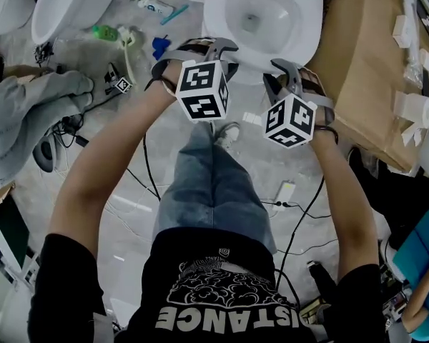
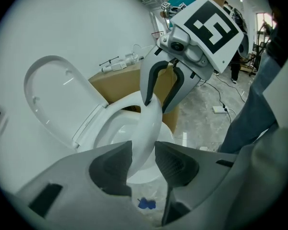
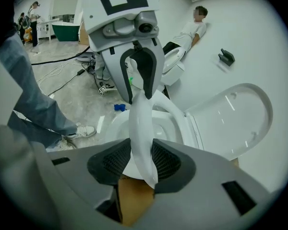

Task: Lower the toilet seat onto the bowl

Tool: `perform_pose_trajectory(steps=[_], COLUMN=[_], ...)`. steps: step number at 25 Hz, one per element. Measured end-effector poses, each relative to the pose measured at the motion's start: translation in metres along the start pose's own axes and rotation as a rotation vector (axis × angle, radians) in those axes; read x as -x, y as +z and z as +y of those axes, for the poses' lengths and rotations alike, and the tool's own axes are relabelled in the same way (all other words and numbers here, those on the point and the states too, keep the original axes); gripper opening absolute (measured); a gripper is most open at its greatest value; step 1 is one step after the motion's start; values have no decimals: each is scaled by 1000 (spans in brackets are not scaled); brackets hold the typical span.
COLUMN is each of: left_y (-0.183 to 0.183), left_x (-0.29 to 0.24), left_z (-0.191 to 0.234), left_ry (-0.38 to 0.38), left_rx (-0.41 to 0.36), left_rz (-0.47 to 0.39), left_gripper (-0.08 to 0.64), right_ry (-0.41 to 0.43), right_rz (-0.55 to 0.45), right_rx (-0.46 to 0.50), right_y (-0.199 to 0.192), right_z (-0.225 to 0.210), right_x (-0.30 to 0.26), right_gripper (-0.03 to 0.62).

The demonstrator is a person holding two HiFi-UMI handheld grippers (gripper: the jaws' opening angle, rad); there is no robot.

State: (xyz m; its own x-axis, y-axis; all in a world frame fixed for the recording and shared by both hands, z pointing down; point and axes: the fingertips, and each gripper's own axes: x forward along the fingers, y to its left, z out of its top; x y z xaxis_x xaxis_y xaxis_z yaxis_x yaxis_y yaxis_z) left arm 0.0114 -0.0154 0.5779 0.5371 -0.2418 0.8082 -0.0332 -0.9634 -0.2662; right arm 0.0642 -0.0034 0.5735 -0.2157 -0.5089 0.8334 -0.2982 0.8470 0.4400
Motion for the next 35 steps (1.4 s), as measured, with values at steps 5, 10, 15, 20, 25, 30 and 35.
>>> perform_pose_trajectory(steps=[5, 10, 15, 20, 25, 30, 35], left_y=[-14, -31, -48, -65, -77, -90, -97], left_x=[-19, -40, -60, -79, -96, -111, -123], left_z=[-17, -33, -45, -55, -62, -71, -75], left_ry=[-9, -14, 8, 26, 8, -21, -47], left_rx=[-14, -28, -59, -62, -55, -56, -45], left_rz=[22, 62, 81, 118, 124, 141, 156], left_gripper=[143, 143, 143, 141, 141, 135, 132], right_ry=[17, 59, 77, 78, 106, 149, 183], right_rz=[4, 1, 11, 21, 32, 55, 67], right_rx=[11, 0, 11, 25, 19, 5, -6], right_y=[-10, -18, -25, -33, -39, -45, -51], right_z=[23, 44, 62, 76, 87, 99, 105], right_x=[-18, -36, -55, -74, -92, -108, -120], right_gripper=[144, 143, 141, 141, 133, 129, 126])
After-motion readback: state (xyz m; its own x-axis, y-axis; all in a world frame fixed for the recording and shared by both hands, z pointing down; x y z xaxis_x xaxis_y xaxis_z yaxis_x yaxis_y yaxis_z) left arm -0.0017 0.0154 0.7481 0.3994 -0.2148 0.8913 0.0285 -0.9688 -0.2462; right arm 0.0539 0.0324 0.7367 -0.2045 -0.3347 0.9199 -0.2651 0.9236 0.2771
